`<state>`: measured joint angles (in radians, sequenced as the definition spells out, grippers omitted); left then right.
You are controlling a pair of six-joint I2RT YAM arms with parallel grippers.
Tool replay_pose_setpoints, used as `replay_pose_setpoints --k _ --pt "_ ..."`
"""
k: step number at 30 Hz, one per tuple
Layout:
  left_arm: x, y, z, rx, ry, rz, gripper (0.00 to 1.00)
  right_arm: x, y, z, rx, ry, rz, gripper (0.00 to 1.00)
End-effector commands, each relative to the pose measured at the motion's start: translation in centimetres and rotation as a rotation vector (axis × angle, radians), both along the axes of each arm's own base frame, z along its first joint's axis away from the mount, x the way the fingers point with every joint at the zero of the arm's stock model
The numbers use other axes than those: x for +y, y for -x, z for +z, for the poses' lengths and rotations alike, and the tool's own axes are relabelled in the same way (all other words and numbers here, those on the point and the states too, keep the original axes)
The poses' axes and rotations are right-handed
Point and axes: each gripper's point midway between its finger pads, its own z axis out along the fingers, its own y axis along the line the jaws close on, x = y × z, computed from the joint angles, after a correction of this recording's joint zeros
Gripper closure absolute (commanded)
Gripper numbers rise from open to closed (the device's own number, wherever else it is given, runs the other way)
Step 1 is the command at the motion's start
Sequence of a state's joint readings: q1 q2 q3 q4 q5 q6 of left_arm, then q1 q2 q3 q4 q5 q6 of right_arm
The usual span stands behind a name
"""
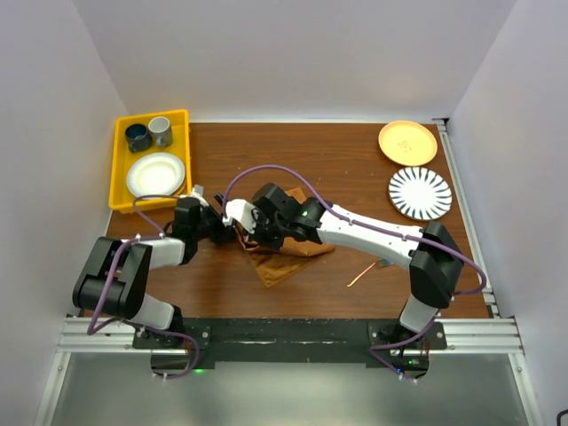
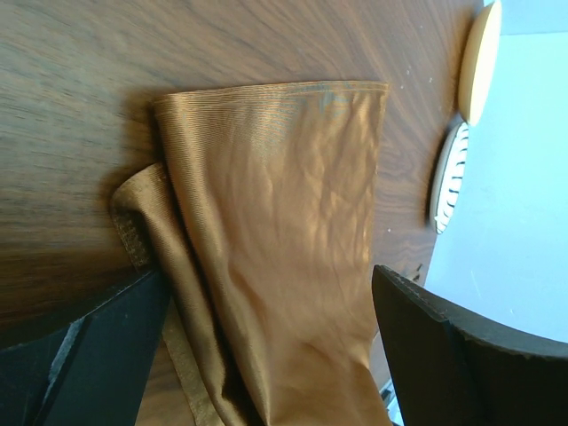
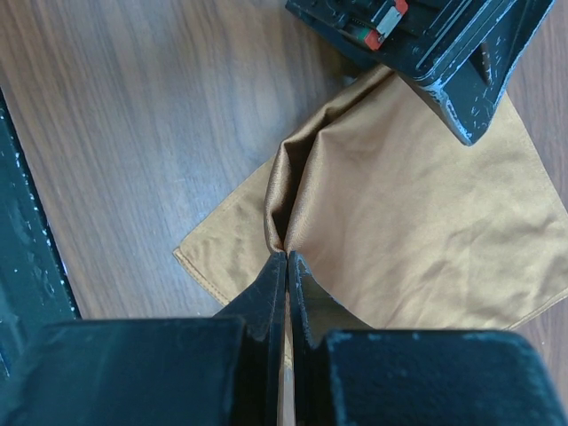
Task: Fold the napkin into a case and place the utensils inside
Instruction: Smooth out the lower triangle-folded napkin at the center of the board.
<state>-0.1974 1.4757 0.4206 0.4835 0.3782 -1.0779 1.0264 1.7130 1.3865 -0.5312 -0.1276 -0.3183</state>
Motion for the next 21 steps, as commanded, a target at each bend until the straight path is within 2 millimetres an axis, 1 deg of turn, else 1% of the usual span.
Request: replay_pose_setpoints --k 1,4,8,13,15,17,21 --pt "0.5 -0.5 -0.5 -0.004 -0.072 0.0 0.0 -0.2 0.9 2.0 -0.005 -0.052 0.028 1.0" --pt "0.7 -0.3 -0.9 0.005 -0.086 -0.001 0.0 -0.4 1.4 1.6 0.013 -0.052 0.038 1.0" --pt "0.8 -0.1 -1.1 0.017 -0.096 0.001 0.0 -0.3 1.8 1.6 0.032 -0.06 0.048 1.0" --pt "1.2 -0.6 -1.1 0.013 -0.123 0.009 0.0 -0.5 3.0 1.4 0.077 -0.064 0.082 1.0" --pt "1.5 -0.7 -1.3 0.018 -0.139 0.012 0.0 -0.7 3.6 0.7 0.101 -0.053 0.092 1.0" --pt "1.6 -0.7 -1.3 0.017 -0.14 0.014 0.0 -0.7 4.1 0.4 0.12 -0.056 0.105 1.0" --pt "1.6 -0.7 -1.4 0.019 -0.141 0.011 0.0 -0.4 5.5 -0.8 0.146 -0.042 0.133 1.0"
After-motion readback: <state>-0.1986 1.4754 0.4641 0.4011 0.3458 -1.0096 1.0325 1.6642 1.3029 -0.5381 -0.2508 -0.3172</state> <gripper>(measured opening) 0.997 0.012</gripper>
